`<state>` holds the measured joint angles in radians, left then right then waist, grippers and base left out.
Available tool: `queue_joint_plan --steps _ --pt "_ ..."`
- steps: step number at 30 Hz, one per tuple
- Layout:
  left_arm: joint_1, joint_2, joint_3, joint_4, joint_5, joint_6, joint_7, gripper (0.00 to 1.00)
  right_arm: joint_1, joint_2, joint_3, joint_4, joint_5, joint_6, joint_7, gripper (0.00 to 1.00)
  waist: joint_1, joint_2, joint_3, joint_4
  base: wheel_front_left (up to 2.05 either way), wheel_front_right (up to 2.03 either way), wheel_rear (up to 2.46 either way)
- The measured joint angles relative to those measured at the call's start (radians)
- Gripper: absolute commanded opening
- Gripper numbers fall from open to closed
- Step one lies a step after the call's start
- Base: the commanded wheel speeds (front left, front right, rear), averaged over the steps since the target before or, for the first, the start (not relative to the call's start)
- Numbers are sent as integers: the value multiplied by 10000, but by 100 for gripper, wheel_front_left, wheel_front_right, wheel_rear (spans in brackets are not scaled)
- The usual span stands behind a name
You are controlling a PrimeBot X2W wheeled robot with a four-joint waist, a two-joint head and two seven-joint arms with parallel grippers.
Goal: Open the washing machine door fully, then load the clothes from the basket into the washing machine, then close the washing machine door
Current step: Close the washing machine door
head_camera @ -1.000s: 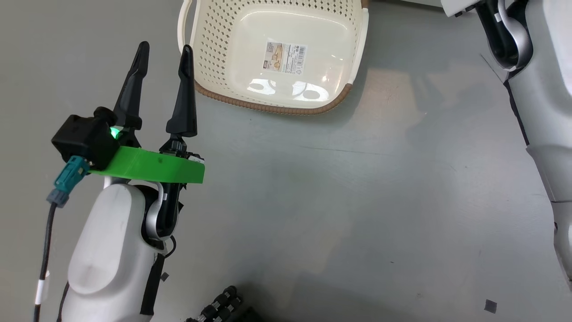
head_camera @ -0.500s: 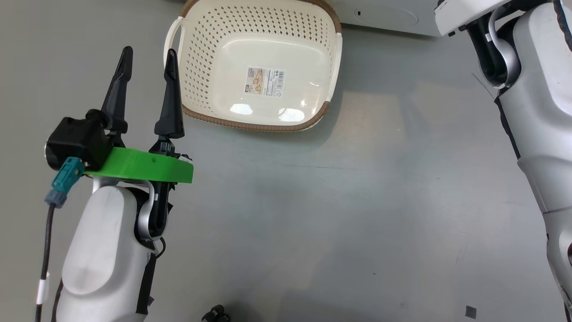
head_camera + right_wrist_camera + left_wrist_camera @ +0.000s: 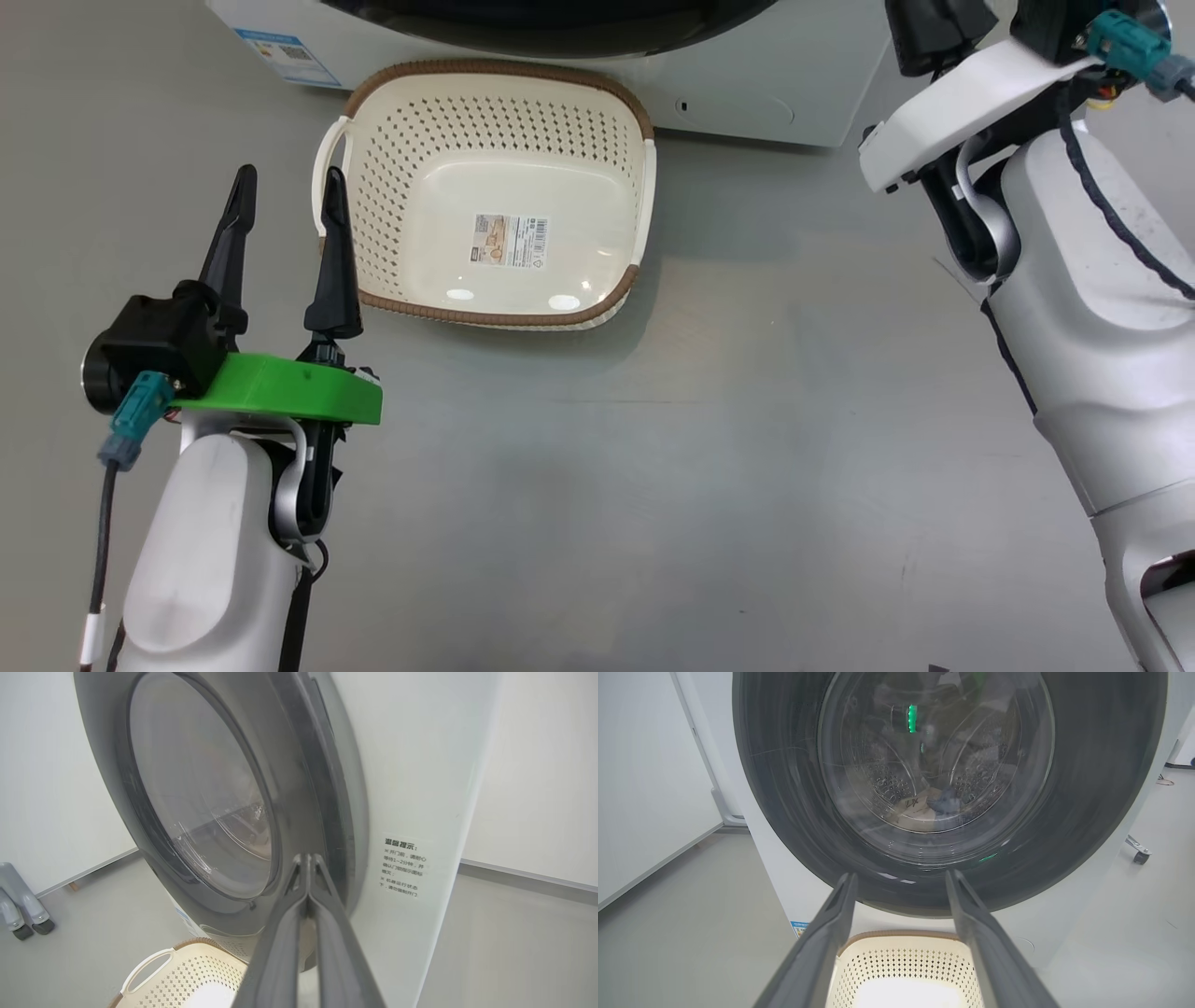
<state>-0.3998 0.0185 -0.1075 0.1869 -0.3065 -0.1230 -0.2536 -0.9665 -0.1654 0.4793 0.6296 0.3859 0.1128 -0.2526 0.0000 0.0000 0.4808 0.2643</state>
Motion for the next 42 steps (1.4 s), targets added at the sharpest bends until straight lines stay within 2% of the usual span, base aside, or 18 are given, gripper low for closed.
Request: queue_joint_plan --steps 17,18,19,20,32,42 --pt "838 272 186 301 313 -12 0 100 1804 84 -52 -349 132 94 0 0 0 0 -1570 -673 0 0 0" --pt "993 309 219 311 328 -12 0 100 2041 100 -98 -395 199 94 0 8 0 0 -1750 -751 0 0 0" --pt "1067 316 242 313 328 -12 0 100 2147 104 -115 -424 199 94 0 80 0 0 -1838 -793 0 0 0" --pt "1136 326 268 313 328 -12 0 100 2235 107 -132 -449 201 94 0 100 0 0 -1918 -835 0 0 0" --pt "1711 621 431 313 370 -12 0 100 3748 33 -564 -991 336 94 0 100 0 0 -2633 -1385 0 0 0" --pt "2265 604 930 520 464 -12 0 100 4826 -140 -1172 -1613 334 84 0 100 0 0 -3121 -1781 0 0 0"
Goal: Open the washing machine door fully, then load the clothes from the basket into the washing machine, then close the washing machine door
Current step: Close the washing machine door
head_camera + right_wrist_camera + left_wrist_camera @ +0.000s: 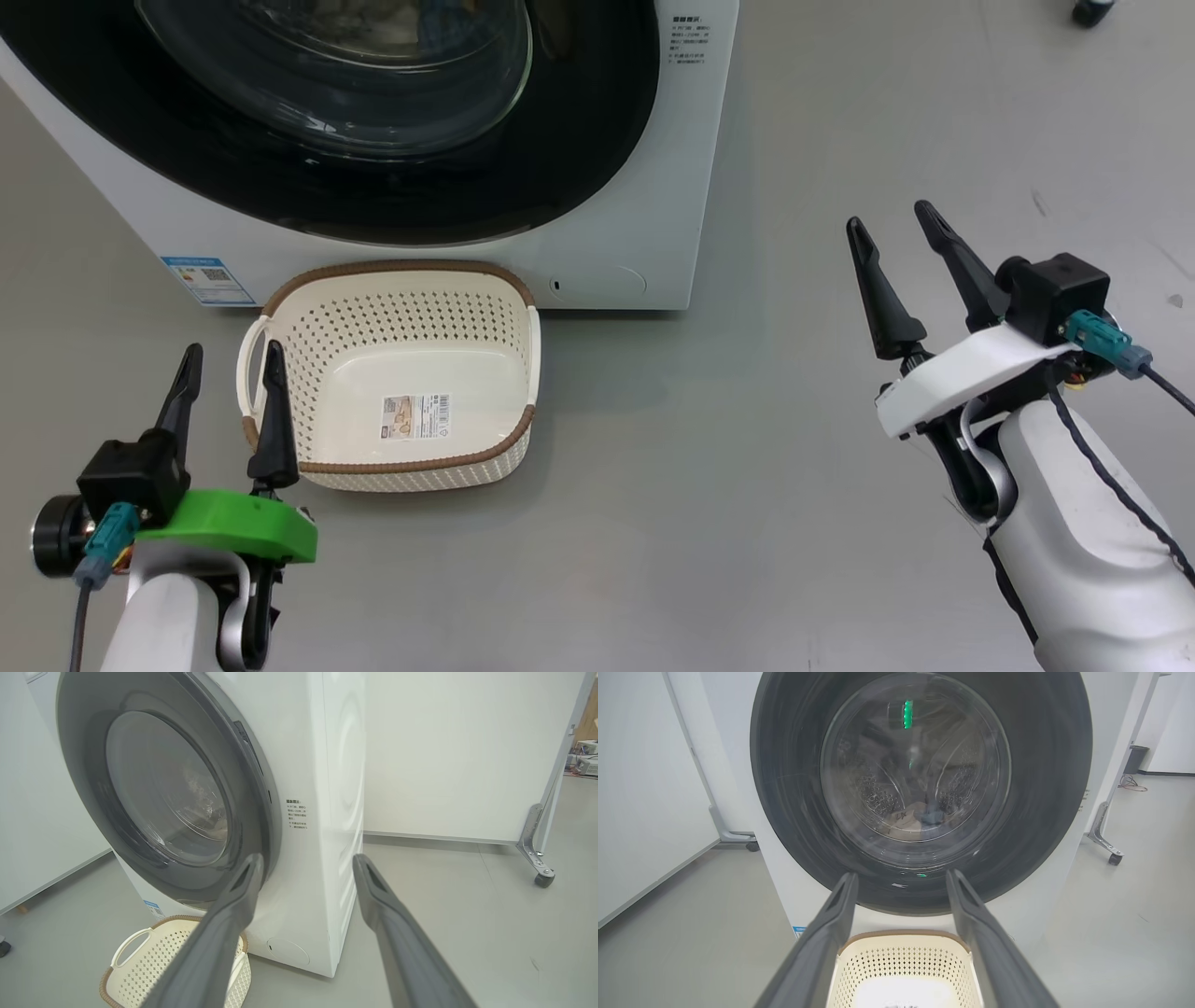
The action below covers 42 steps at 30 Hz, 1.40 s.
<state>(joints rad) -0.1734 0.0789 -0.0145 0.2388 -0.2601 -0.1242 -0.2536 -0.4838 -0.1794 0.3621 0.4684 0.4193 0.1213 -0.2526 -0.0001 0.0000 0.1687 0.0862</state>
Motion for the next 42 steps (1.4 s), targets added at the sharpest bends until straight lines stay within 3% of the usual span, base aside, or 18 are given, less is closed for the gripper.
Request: queue_joint_plan --steps 25,42 --pt "1029 -71 470 84 309 2 0 100 3271 -23 -1312 -1553 -163 -447 0 100 0 0 -956 -565 0 0 0" --pt "1579 -79 389 221 560 2 2 100 4126 136 -1638 -2288 -541 -522 0 100 0 0 -1425 -539 0 0 0"
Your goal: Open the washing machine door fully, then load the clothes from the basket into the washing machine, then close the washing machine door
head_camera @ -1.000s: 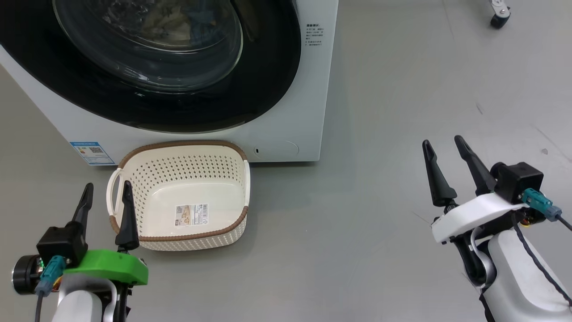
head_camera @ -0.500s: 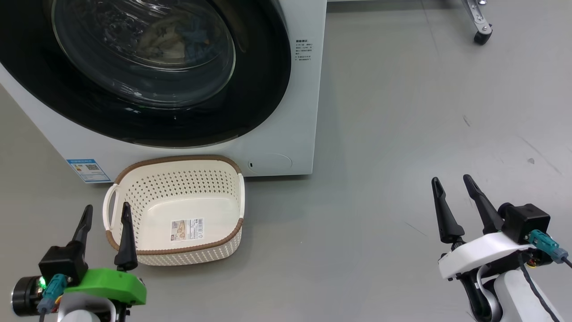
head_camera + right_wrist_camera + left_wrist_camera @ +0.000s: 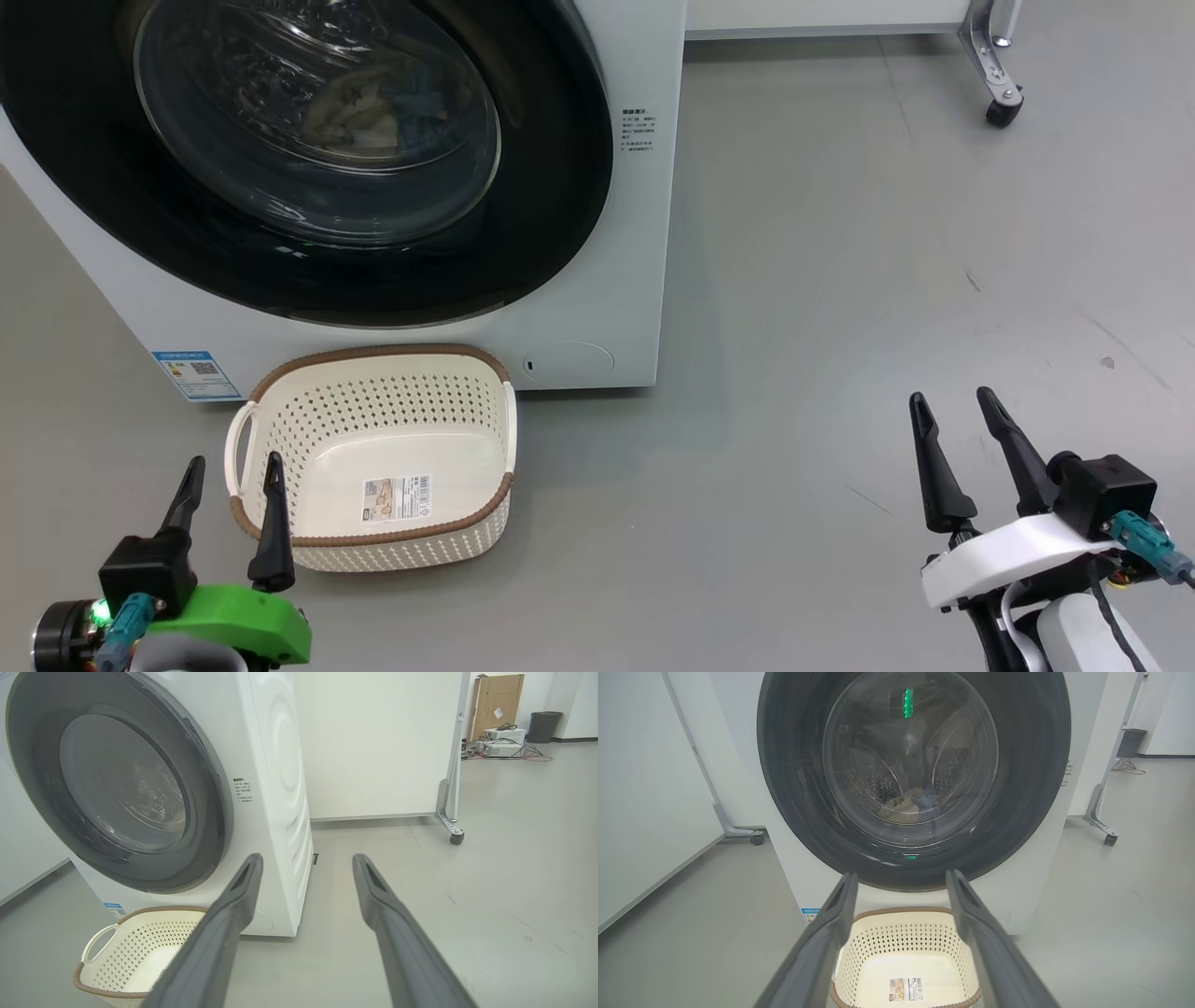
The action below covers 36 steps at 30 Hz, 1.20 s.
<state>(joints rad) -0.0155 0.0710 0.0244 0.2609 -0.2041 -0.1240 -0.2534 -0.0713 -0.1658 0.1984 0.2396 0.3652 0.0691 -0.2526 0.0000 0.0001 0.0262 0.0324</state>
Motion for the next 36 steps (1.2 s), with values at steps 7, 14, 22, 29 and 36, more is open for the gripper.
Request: queue_joint_plan --steps 7,14,22,29,36 --pt "131 -6 2 -2 2 0 0 100 205 82 -58 -186 -144 0 0 100 0 0 -79 45 0 0 0" --pt "159 -27 2 -23 4 0 0 100 399 100 -84 -334 -345 2 0 100 0 -1 -92 67 0 0 0" --pt "159 -96 12 -96 2 0 0 100 447 190 -230 -408 -433 4 0 100 0 0 -48 133 0 0 0" --pt "159 -148 15 -98 2 0 0 100 595 272 -282 -428 -525 15 0 100 0 0 -23 177 0 0 0" --pt "159 -171 21 -119 -71 0 0 100 610 332 -397 -445 -579 19 0 100 0 0 13 222 0 0 0"
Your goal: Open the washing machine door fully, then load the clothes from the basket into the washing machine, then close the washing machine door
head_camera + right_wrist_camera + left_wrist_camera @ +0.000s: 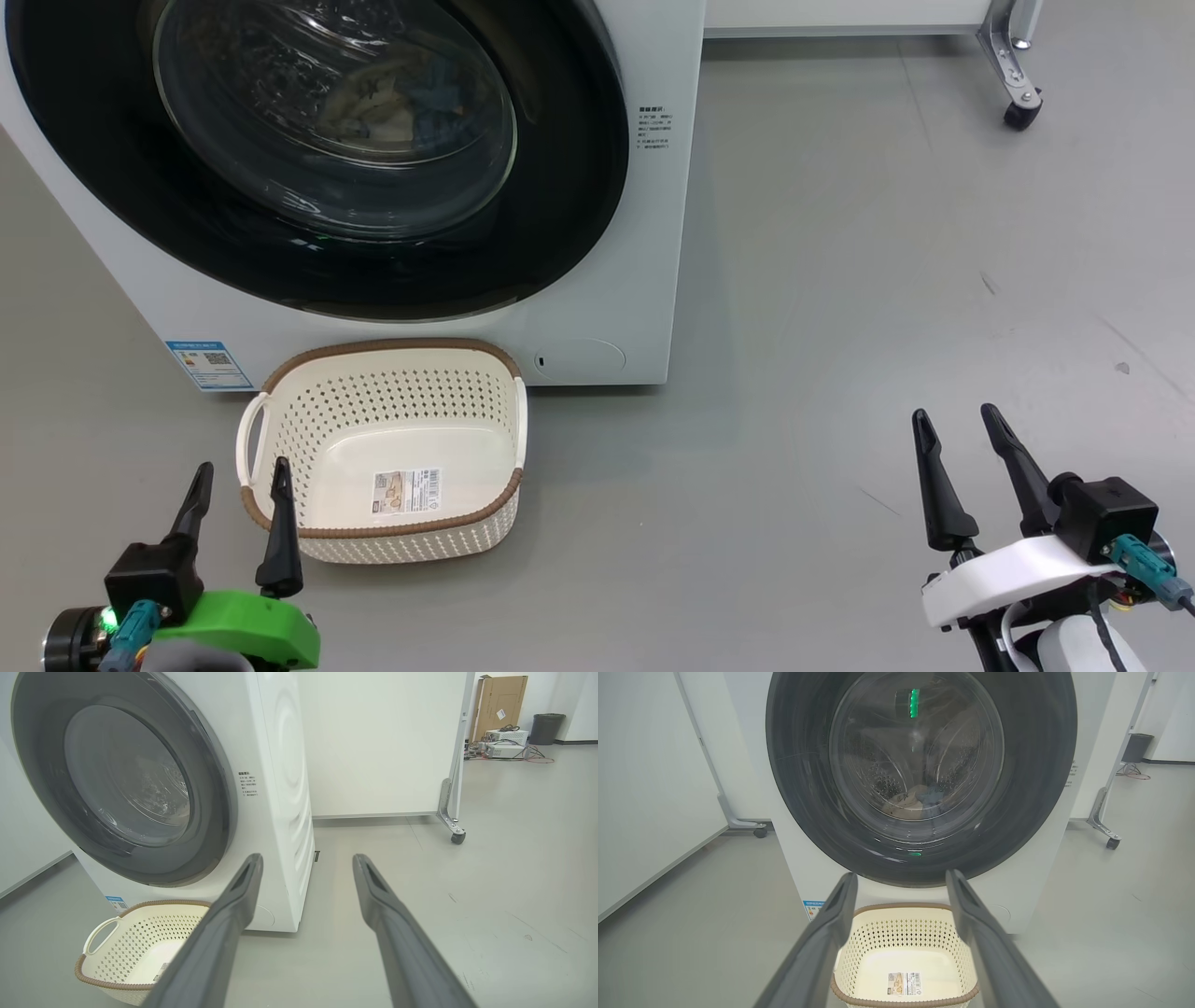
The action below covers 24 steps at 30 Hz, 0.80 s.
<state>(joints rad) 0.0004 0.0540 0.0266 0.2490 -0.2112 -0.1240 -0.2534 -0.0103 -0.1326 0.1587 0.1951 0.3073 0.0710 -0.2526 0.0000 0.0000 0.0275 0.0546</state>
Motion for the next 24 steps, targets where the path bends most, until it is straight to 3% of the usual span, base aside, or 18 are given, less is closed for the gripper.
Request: queue_joint_plan --steps 17,18,24 --pt "0 -8 -65 -21 6 -2 0 100 26 65 -249 -61 -92 75 0 100 0 0 34 81 0 0 0" --pt "2 -25 -82 31 10 0 6 0 31 75 -244 -15 -90 71 2 0 0 0 34 83 0 0 0" --pt "206 -255 -148 608 -19 0 59 0 406 314 -186 506 -48 71 33 0 0 0 33 81 0 0 0"
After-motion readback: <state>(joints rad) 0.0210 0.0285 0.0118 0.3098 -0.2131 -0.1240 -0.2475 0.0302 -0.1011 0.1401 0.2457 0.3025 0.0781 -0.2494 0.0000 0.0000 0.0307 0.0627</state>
